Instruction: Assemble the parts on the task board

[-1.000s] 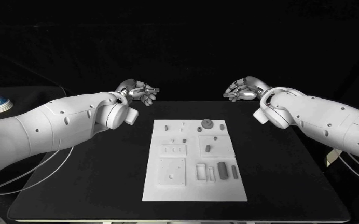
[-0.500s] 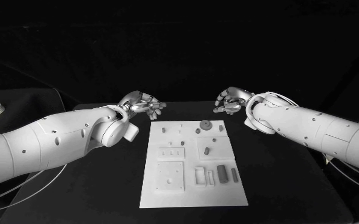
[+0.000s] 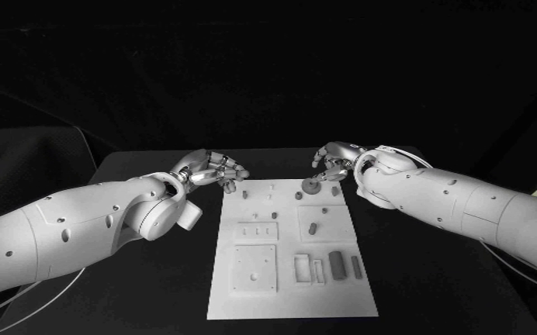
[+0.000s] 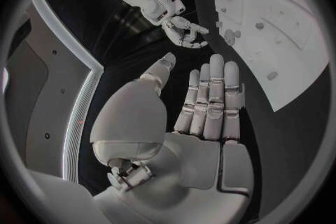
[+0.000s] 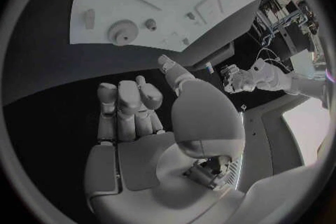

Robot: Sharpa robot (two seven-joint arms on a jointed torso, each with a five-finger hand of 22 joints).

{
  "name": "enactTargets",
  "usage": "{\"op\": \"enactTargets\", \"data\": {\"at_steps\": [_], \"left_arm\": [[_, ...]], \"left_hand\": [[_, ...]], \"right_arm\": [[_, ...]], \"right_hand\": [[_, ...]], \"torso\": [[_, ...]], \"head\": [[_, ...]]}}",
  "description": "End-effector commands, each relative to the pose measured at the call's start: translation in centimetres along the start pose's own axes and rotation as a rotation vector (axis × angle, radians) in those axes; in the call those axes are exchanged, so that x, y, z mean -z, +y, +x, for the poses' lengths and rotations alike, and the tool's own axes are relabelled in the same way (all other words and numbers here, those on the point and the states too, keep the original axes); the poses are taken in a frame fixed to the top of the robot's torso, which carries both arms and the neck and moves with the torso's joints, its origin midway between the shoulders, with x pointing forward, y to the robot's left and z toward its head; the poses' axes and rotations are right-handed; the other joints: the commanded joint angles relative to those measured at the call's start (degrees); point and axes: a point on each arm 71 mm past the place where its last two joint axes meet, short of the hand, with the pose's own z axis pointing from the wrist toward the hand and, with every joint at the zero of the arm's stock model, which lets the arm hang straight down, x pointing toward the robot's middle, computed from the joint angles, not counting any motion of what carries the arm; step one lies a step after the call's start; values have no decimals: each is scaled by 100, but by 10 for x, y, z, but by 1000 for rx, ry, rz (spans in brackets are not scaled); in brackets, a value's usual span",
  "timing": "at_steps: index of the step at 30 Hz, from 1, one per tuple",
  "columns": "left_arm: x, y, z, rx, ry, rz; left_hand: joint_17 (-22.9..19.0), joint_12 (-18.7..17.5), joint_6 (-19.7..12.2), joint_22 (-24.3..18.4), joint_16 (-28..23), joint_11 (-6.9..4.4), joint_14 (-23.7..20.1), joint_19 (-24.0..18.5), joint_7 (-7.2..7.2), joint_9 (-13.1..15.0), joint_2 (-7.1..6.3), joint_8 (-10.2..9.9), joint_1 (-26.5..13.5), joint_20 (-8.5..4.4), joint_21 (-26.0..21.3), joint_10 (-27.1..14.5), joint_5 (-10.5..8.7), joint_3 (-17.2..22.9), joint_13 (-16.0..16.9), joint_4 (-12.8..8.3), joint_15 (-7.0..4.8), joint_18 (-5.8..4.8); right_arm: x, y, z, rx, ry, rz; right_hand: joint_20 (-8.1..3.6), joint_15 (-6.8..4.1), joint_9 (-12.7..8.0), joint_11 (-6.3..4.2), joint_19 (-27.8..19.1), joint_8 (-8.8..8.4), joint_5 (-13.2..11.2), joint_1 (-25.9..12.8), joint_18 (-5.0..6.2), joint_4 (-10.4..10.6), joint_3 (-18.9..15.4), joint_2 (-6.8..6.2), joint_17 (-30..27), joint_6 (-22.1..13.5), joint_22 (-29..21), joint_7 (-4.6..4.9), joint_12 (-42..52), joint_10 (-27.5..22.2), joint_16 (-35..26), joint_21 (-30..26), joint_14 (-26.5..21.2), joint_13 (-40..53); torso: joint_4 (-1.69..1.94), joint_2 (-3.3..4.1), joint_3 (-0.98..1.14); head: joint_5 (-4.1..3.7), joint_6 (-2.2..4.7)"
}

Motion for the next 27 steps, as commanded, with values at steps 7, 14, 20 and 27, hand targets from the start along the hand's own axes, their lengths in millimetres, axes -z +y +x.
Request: {"op": "enactTargets", "data": {"at_steps": [7, 14, 20, 27], "left_arm": [[0, -10, 3, 3, 20, 34], [-1, -9, 0, 3, 6, 29], [-1, -9, -1, 2, 3, 28], [-3, -10, 0, 2, 3, 28]], "left_hand": [[-16, -20, -34, -16, -52, 5, -89, -78, 13, -9, 20, -22, 107, 1, -47, -59, 24, -39, -5, -2, 15, 28], [-16, -14, -32, -17, -58, 7, -97, -85, 19, -9, 28, -22, 117, 2, -52, -58, 25, -36, -4, -1, 17, 27], [-17, -8, -31, -19, -64, 9, -102, -91, 26, -9, 30, -22, 129, 3, -57, -53, 25, -35, -2, -2, 18, 26], [-17, -3, -30, -20, -69, 11, -108, -96, 31, -10, 30, -22, 136, 4, -61, -50, 25, -35, 0, -3, 20, 25]], "right_arm": [[-3, 16, 6, 90, 30, -33], [-3, 18, 7, 90, 39, -38], [-2, 18, 11, 88, 50, -40], [-3, 17, 14, 87, 55, -37]], "right_hand": [[-9, -62, -37, -40, 62, -32, 21, 57, 88, 6, -52, -29, 123, -156, 44, -6, 136, -26, 191, 117, -17, 90], [-17, -72, -40, -47, 76, -13, 22, 62, 96, 10, -58, -22, 179, -167, 65, -7, 206, -27, 280, 166, -15, 133], [-23, -82, -40, -54, 91, 7, 22, 56, 104, 21, -64, -11, 227, -164, 84, -5, 270, -24, 359, 212, -8, 172], [-28, -89, -40, -58, 101, 19, 22, 50, 109, 29, -68, -3, 261, -160, 98, -7, 315, -24, 415, 245, -5, 200]], "torso": [[96, 345, -10], [120, 486, -1], [149, 593, -5], [160, 664, 6]], "head": [[-100, 121], [-101, 185], [-116, 224], [-121, 255]]}}
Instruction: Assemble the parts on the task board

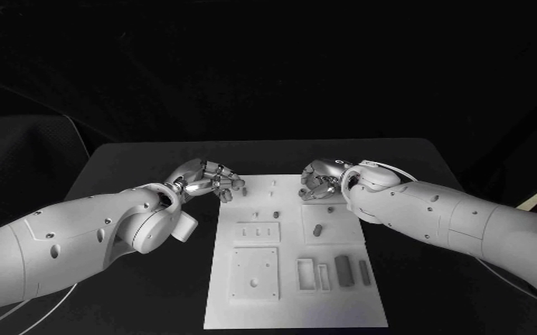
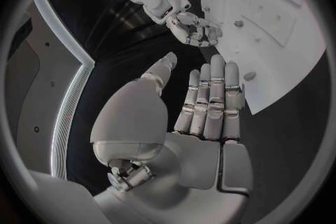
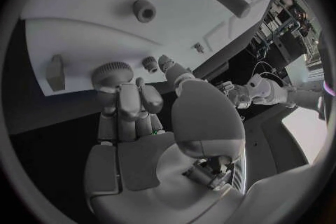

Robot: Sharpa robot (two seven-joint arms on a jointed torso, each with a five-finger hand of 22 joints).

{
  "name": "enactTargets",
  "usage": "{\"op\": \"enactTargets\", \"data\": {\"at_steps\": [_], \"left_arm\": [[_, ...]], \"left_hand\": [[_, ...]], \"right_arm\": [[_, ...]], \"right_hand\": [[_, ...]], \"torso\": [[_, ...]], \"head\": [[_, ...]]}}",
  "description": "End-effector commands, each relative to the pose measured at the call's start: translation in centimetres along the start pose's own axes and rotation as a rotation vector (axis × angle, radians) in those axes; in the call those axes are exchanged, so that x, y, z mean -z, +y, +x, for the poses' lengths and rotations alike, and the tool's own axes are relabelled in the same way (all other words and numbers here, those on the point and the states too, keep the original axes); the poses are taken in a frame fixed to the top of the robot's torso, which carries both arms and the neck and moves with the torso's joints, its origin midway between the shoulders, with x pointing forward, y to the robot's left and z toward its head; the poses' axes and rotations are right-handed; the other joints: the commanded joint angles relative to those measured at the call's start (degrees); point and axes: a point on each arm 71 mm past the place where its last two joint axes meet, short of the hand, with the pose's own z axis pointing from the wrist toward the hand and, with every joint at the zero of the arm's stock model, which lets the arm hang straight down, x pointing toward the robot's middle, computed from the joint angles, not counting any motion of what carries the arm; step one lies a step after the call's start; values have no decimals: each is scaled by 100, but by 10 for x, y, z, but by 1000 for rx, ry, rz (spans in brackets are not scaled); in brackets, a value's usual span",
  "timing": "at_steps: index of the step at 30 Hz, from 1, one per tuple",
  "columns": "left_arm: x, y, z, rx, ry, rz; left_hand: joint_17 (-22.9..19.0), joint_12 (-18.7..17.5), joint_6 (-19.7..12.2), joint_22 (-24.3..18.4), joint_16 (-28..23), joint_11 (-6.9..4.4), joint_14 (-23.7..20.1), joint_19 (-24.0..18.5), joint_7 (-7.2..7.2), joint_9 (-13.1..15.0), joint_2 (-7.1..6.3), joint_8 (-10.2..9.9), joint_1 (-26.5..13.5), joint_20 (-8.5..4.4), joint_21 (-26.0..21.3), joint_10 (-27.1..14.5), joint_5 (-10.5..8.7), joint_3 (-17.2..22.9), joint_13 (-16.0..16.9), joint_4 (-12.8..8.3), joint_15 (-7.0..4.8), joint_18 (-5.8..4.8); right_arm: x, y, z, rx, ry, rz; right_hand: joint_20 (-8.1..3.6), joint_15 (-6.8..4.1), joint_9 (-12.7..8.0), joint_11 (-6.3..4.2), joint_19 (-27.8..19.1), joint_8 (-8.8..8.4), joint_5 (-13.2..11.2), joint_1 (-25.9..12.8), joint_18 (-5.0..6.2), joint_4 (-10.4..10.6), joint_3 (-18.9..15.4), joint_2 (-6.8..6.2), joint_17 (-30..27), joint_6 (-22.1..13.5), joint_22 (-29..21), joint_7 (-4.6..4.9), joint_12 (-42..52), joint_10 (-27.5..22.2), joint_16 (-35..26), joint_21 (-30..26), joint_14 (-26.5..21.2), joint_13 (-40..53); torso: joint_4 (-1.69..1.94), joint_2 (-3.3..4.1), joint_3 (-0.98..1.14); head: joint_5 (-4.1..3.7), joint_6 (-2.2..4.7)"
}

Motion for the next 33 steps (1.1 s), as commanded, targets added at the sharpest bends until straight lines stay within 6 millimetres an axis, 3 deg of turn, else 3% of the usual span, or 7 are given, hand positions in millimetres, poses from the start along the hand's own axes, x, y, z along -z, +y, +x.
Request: {"op": "enactTargets", "data": {"at_steps": [1, 10, 33], "left_arm": [[-1, -2, 2, 0, 6, 10], [-1, -2, 1, 1, 3, 7], [-2, -2, 0, 1, -1, 1]], "left_hand": [[-5, -3, -18, -6, -22, -5, -49, -48, 18, -5, -1, -22, 59, -4, -30, -34, 25, -35, -1, -3, 3, 105], [-6, 0, -18, -7, -26, -4, -52, -52, 23, -6, 0, -22, 63, -3, -33, -31, 25, -35, 0, -2, 4, 104], [-5, 10, -13, -8, -35, 2, -60, -60, 34, -6, 21, -22, 73, -1, -41, -25, 26, -31, 3, 7, 7, 101]], "right_arm": [[0, 0, 1, 15, 15, -4], [0, 2, 2, 14, 23, -6], [-1, 2, 3, 22, 45, -2]], "right_hand": [[-9, -47, -4, -42, 44, 24, 23, 31, 111, -1, -37, 19, 21, -22, 10, 12, 42, -2, 38, 42, 3, 18], [-23, -66, 8, -58, 69, 73, 25, 33, 128, 11, -29, 54, 109, 38, 47, -2, 171, 5, 185, 132, 11, 94], [-53, -103, 108, -96, 74, 300, 32, 75, 170, 39, 114, 232, 276, 540, 126, -35, 442, -16, 486, 337, -16, 248]], "torso": [[10, 42, 8], [8, 26, 1], [10, 50, 14]], "head": [[0, -14], [3, -53], [9, -68]]}}
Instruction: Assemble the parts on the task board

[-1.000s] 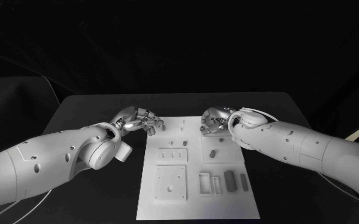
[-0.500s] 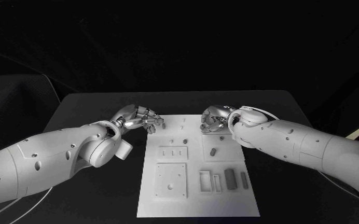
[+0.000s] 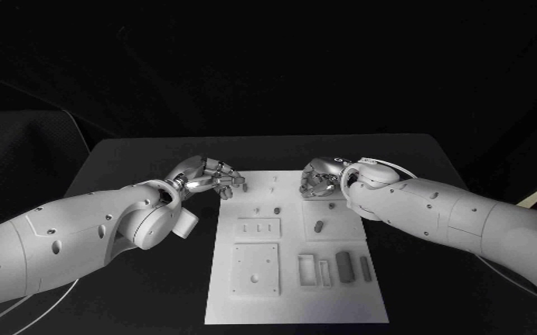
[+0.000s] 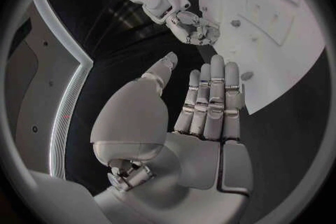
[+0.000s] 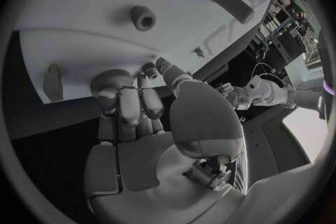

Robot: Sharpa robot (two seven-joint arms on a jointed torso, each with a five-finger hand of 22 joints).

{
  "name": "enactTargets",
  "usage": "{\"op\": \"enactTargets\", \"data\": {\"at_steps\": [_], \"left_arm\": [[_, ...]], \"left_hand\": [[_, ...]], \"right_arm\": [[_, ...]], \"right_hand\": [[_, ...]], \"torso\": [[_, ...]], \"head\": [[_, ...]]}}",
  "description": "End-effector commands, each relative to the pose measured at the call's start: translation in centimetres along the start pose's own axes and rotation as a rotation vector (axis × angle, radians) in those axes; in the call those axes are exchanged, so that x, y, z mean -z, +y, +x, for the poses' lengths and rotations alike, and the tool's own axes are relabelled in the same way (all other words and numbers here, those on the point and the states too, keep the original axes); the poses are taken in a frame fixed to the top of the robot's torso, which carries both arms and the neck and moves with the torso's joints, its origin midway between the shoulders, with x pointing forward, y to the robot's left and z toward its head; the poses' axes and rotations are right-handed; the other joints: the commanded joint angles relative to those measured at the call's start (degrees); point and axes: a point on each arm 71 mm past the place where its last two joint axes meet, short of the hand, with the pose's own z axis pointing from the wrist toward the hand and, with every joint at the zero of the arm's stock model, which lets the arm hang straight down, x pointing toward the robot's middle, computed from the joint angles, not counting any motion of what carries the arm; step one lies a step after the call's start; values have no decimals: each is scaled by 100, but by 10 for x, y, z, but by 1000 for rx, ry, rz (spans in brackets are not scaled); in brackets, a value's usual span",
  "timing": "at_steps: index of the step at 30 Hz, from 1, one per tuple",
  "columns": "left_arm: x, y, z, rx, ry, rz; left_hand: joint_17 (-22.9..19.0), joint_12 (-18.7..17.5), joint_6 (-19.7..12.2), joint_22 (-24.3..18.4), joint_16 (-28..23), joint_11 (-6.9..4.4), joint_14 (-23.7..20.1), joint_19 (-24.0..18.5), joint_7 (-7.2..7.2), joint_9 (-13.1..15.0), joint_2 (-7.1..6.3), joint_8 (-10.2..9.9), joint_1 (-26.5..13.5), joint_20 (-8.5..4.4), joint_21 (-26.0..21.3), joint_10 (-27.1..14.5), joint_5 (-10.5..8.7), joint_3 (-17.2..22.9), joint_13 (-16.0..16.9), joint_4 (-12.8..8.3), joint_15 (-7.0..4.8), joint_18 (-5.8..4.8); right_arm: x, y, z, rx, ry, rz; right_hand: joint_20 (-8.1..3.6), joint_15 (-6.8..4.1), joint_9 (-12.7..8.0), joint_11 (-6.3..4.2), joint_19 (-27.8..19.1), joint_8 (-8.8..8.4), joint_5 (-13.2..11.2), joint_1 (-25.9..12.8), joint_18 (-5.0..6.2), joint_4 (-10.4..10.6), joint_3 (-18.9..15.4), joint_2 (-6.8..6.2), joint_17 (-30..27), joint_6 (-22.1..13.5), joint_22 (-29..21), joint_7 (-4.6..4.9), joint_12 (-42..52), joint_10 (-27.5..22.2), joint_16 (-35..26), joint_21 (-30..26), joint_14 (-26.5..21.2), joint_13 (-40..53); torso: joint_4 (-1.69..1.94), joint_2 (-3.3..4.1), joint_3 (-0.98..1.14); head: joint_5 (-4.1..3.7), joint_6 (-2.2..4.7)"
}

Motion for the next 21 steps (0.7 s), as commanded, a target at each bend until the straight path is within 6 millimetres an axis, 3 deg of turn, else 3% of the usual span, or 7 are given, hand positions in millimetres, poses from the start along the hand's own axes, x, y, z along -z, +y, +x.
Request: {"op": "enactTargets", "data": {"at_steps": [1, 21], "left_arm": [[-1, -2, 0, 1, 0, 7], [-2, -2, 0, 1, -4, 4]], "left_hand": [[-6, 10, -8, -9, -35, 2, -41, -40, 24, -7, 0, -22, 51, 19, -41, -25, 26, -31, 2, 7, -12, 61], [-6, 14, -7, -10, -40, 4, -44, -44, 28, -8, 10, -22, 62, 20, -45, -24, 27, -27, 3, 10, -11, 60]], "right_arm": [[0, 1, 3, 16, 26, -1], [-3, 3, 5, 27, 10, 7]], "right_hand": [[-12, -35, 3, -52, 33, 35, 36, -6, 83, -7, 35, 58, 12, 92, 10, 43, 31, -15, 43, 73, -15, 8], [-17, -42, 21, -63, 44, 69, 36, 8, 91, -6, 70, 98, 42, 191, 28, 43, 89, 4, 106, 120, -2, 38]], "torso": [[-1, 7, 3], [6, 25, 5]], "head": [[2, -7], [18, -31]]}}
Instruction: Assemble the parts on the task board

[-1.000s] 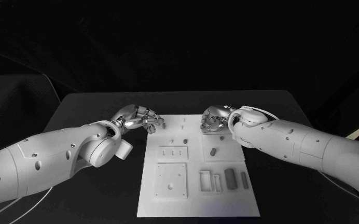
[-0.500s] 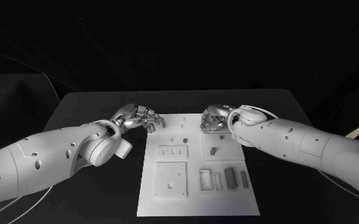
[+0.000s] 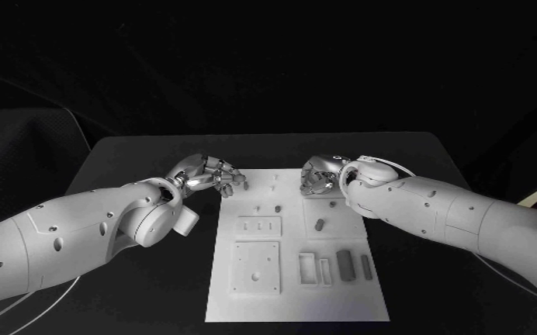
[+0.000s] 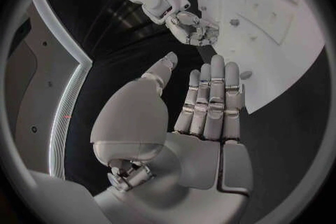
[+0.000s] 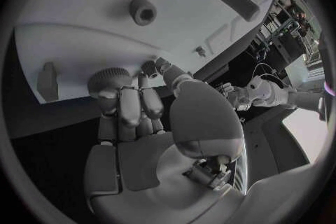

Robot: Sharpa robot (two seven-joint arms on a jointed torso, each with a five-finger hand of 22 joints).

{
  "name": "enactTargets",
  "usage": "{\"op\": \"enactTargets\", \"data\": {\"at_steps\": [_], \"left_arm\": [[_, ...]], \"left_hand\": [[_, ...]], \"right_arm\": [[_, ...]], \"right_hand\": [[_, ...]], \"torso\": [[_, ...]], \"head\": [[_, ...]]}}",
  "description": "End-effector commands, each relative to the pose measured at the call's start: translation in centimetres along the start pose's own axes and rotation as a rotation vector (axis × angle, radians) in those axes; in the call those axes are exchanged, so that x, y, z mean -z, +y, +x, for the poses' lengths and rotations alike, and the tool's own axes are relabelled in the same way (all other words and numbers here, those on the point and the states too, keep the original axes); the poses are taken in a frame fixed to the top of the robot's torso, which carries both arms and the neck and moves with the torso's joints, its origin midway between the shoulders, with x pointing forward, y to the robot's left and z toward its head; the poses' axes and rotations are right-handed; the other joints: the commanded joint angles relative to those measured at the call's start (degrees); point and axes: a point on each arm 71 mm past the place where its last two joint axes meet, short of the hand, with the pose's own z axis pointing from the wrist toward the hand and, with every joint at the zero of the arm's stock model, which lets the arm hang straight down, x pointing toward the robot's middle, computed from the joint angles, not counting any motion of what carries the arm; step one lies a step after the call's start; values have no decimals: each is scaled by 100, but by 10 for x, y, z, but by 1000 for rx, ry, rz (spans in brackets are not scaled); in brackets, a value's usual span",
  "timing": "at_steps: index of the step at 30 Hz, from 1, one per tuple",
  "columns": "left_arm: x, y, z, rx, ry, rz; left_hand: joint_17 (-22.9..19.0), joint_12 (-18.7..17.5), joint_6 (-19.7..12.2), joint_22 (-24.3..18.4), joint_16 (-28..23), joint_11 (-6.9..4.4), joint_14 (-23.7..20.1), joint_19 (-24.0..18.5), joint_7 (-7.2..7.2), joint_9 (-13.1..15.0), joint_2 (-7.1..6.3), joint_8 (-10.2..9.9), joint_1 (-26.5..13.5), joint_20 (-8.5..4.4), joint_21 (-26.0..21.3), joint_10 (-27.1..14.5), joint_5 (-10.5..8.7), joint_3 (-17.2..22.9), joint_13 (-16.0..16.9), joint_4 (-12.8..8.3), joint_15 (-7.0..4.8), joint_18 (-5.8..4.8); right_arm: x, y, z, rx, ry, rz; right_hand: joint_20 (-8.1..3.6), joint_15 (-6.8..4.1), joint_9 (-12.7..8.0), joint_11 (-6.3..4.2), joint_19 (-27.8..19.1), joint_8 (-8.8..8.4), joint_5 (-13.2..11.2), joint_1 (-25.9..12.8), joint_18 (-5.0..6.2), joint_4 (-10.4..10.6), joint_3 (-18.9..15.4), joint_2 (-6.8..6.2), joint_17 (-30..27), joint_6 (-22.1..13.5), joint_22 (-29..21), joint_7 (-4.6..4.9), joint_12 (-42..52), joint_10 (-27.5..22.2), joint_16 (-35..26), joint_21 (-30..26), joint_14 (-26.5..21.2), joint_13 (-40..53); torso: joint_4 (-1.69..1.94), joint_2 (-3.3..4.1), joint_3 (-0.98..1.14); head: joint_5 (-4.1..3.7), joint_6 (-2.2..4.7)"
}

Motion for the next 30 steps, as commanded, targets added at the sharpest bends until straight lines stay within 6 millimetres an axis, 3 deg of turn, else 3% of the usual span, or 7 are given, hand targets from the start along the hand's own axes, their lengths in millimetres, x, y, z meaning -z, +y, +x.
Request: {"op": "enactTargets", "data": {"at_steps": [1, 14, 30], "left_arm": [[-1, -2, 1, 2, -1, 6], [-1, -1, 0, 2, -7, 1], [0, -1, -2, -1, -18, 2]], "left_hand": [[-7, 15, -7, -5, -19, 4, -45, -24, 28, -8, 11, -22, 63, 0, -23, -24, 27, -27, 3, 10, -10, 100], [-6, 17, -6, -6, -21, 5, -46, -26, 31, -9, 18, -22, 69, 1, -25, -24, 27, -24, 4, 12, -10, 100], [-6, 19, -5, -6, -24, 5, -47, -28, 33, -9, 24, -23, 79, 1, -28, -24, 28, -21, 4, 13, -9, 99]], "right_arm": [[1, -1, 6, 20, 20, 9], [2, -4, 6, 42, 18, 19], [4, 3, 2, 64, -38, -9]], "right_hand": [[-16, -46, 7, -48, 42, 30, 37, 6, 93, -11, 43, 49, 13, 143, 9, 72, 50, 24, 40, 128, 0, 13], [-32, -66, 73, -79, 31, 151, 42, 180, 126, -83, 226, 203, 73, 530, 51, 53, 177, 31, 184, 250, 0, 75], [-33, -68, 83, -82, 21, 166, 36, 207, 129, -110, 232, 152, 80, 591, 58, 49, 195, 29, 205, 269, -5, 83]], "torso": [[-4, 2, -2], [-10, 5, -1], [-12, 15, 0]], "head": [[5, -4], [1, -16], [-5, 1]]}}
